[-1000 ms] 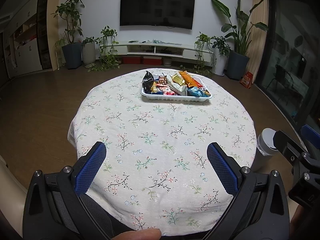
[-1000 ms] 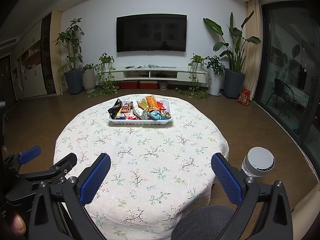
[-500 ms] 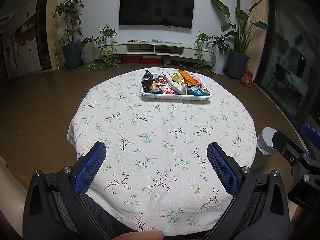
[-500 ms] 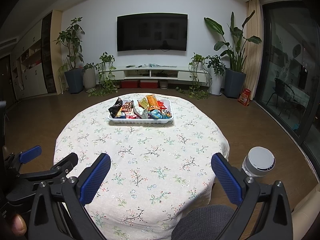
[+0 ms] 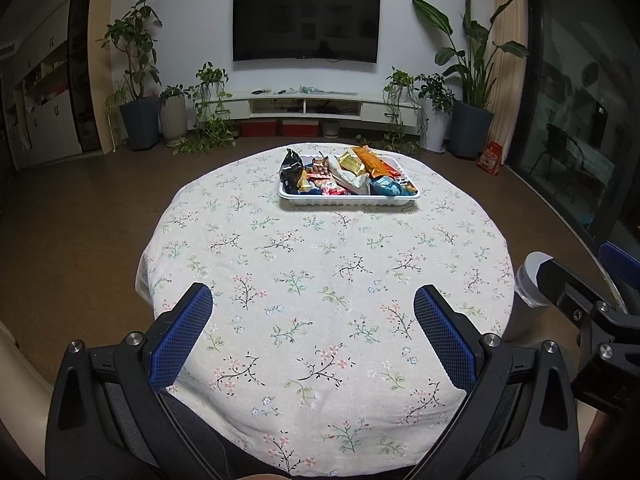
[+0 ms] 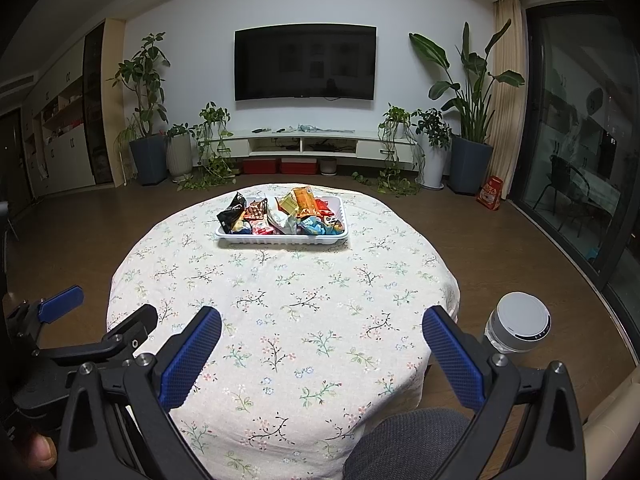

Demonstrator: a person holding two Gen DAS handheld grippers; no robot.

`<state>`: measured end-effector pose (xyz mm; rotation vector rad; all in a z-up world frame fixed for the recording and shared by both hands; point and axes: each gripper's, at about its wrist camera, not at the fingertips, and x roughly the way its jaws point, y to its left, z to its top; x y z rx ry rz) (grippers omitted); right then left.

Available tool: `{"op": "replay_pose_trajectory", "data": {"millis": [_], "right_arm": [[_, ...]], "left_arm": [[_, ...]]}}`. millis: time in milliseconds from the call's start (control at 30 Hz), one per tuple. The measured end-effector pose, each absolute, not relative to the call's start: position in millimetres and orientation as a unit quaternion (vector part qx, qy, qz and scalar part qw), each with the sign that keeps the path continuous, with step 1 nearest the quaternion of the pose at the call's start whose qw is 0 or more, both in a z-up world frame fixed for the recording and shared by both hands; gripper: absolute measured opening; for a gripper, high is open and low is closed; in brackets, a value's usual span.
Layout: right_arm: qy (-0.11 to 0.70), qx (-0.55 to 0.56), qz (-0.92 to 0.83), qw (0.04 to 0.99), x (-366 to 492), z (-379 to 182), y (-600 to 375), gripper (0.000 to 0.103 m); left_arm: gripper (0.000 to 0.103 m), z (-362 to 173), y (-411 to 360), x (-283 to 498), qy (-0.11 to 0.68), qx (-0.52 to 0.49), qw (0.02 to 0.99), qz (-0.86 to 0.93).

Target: Organize snacks

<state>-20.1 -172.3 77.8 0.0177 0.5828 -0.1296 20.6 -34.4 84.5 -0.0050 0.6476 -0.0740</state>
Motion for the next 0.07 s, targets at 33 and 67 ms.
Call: {"op": "replay_pose_trajectory", "data": {"millis": [33,67], "right_arm": [[0.287,0.008,-0.064,0.956,-19.9,78.2,-172.1,0.103],[0.287,0.008,-0.064,0.956,-19.7,78.4,-172.1,0.103]], "left_arm": [[0.102,84.4,-34.5,20.4,0.318,-0.003,0.947,-0.037],[0.102,84.6,-35.0,19.9,0.317,-0.001,0.948,-0.035]]}}
